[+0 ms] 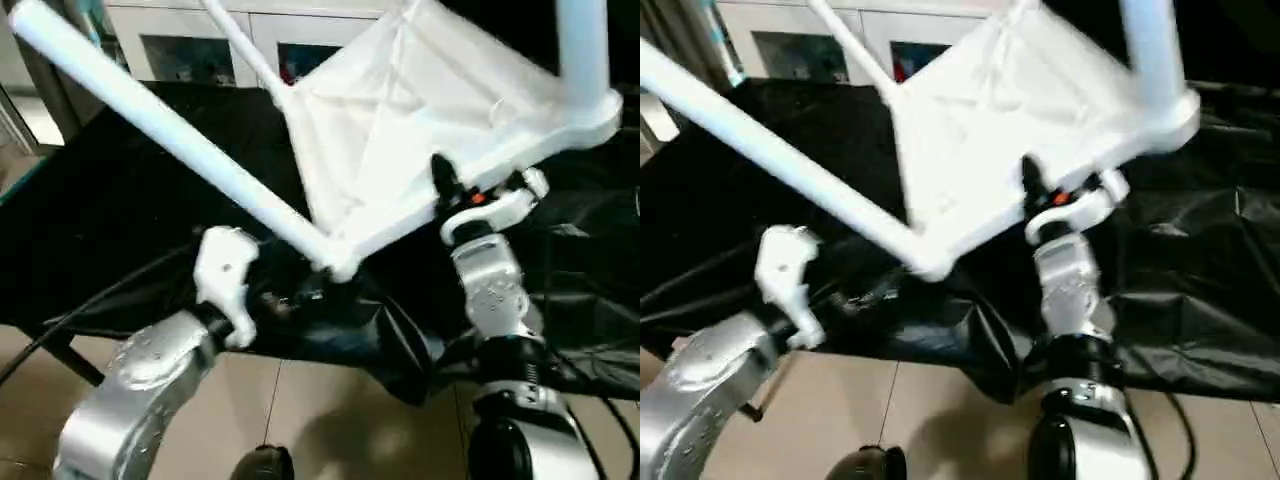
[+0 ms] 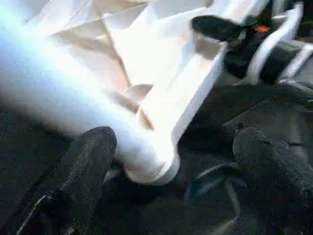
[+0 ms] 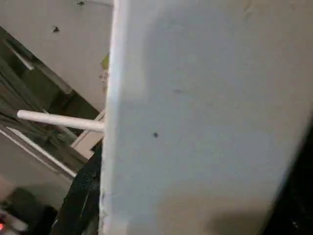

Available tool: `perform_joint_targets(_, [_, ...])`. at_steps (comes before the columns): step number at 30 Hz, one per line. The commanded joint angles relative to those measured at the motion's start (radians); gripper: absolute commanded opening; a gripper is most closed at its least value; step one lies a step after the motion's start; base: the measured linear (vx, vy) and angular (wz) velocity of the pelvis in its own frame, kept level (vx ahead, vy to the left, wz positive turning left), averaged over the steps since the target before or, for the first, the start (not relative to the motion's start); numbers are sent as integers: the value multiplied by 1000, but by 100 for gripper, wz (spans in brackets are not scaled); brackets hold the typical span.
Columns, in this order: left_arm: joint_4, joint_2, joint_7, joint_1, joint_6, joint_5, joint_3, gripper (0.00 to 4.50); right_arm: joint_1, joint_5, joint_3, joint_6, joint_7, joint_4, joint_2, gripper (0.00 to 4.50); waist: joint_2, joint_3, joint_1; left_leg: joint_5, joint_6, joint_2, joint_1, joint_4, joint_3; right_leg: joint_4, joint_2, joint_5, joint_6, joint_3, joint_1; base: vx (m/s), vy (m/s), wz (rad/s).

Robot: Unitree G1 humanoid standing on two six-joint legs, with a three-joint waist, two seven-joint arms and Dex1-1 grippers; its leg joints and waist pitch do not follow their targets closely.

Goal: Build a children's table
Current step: Flip table

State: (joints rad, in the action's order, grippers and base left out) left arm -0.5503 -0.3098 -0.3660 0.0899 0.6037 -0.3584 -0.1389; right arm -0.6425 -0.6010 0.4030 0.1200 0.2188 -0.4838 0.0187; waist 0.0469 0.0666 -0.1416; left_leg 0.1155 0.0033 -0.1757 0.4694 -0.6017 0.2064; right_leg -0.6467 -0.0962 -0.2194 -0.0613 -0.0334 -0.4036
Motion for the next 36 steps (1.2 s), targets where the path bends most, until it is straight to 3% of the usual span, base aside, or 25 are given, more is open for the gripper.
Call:
perform_joint_targets(1, [-31, 0, -5, 16, 9, 2, -21, 437, -39, 37, 4, -73, -19, 82, -30, 195, -17, -92, 12, 259, -86, -45, -72, 73, -25, 77, -38, -138, 95, 23, 8, 0, 0, 0])
perform_joint_targets(4, [-48, 11, -19, 49, 21, -11, -46, 437, -38, 101, -14, -106, -61, 100, -54, 195, -15, -92, 11, 262, -87, -46, -77, 71, -25, 78, -35, -144, 98, 23, 5, 0, 0, 0])
perform_joint_targets(10, [-21, 2, -3, 35, 8, 26, -52, 437, -36, 130, -26, -129, -86, 103, -63, 195, -16, -93, 16, 266, -81, -43, -73, 69, -26, 80, -34, -156, 90, 24, 8, 0, 0, 0])
perform_joint_targets(15, [-10, 11, 28, 66, 0, 47, -32, 437, -30, 213, -53, -162, -125, 105, -94, 195, -18, -90, 19, 280, -80, -43, -76, 69, -26, 82, -32, -161, 91, 25, 5, 0, 0, 0])
perform_joint_targets(19, [11, 0, 55, 111, -37, 113, -31, 437, -27, 303, -94, -164, -156, 101, -138, 195, -22, -87, 20, 286, -84, -41, -72, 69, -27, 86, -30, -190, 78, 25, 7, 0, 0, 0])
perform_joint_targets(25, [35, -30, 81, 158, -60, 197, -51, 437, -29, 406, -151, -164, -172, 89, -189, 195, -27, -81, 27, 439, -134, -38, -89, 74, -33, 101, -34, -359, 56, 30, -3, 0, 0, 0])
perform_joint_targets(30, [78, -50, 96, 209, -88, 261, -53, 437, -36, 463, -186, -163, -206, 67, -233, 195, -30, -86, 37, 451, -133, -37, -92, 74, -33, 98, -28, -293, 76, 31, -7, 0, 0, 0])
perform_joint_targets(32, [91, -55, 91, 221, -100, 275, -56, 437, -39, 474, -192, -161, -208, 60, -239, 195, -40, -85, 40, 443, -122, -36, -86, 74, -33, 100, -29, -288, 81, 32, -2, 0, 0, 0])
perform_joint_targets(34, [115, -69, 82, 250, -120, 301, -62, 437, -44, 497, -202, -158, -216, 51, -249, 195, -33, -87, 36, 438, -115, -37, -93, 70, -32, 98, -28, -281, 87, 33, -8, 0, 0, 0])
perform_joint_targets(36, [152, -101, 68, 296, -158, 349, -81, 437, -56, 515, -214, -148, -217, 40, -258, 195, -36, -87, 35, 435, -115, -36, -91, 71, -32, 98, -28, -277, 90, 32, -6, 0, 0, 0])
